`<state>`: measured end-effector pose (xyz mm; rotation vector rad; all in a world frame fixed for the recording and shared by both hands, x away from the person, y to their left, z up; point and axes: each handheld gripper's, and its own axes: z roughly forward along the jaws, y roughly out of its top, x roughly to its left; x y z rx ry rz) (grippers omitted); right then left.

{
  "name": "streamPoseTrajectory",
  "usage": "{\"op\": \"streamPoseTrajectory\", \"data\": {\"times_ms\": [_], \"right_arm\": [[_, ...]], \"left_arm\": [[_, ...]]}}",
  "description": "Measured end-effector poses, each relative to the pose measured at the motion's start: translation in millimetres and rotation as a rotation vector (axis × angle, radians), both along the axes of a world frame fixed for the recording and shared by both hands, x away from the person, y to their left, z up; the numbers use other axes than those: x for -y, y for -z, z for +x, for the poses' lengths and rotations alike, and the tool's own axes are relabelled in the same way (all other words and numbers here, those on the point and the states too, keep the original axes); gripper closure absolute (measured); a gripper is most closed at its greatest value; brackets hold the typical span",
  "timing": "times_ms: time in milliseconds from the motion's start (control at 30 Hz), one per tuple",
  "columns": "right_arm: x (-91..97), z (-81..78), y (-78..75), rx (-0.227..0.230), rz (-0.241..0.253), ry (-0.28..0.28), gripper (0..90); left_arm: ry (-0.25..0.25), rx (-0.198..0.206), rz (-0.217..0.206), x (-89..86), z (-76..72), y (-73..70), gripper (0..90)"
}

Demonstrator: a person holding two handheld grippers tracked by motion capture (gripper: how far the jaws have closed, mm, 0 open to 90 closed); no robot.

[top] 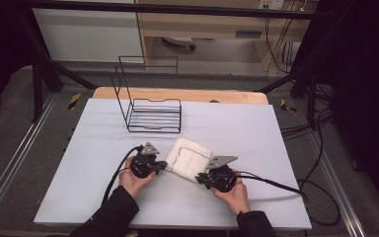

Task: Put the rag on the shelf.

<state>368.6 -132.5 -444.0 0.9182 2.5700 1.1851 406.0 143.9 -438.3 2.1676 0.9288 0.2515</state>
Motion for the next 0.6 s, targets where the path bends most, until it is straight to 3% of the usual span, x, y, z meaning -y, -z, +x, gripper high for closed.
{"op": "streamPoseTrajectory", "data": {"times_ms": [200, 400, 533, 600], "right_arm": [[-19.1, -10.1, -2.1, -0.038, 0.057, -0.036, 81.6], [-45.6, -15.3, 5.0, -0.048, 0.041, -0.053, 80.1], [-38.4, -11.0, -2.9, -0.019, 0.067, -0.035, 62.2], [-27.9, -4.4, -12.3, 0.011, 0.074, 0.008, 56.3]], "left_arm": [[-0.015, 0.005, 0.017, -13.1, 2.2, -5.1, 87.8], [-0.036, 0.003, 0.024, -21.6, 4.4, -2.3, 87.8], [-0.036, -0.001, 0.011, -23.2, 3.3, 0.5, 87.4], [-0.031, -0.001, 0.018, -23.4, 3.5, 1.2, 87.4]]}}
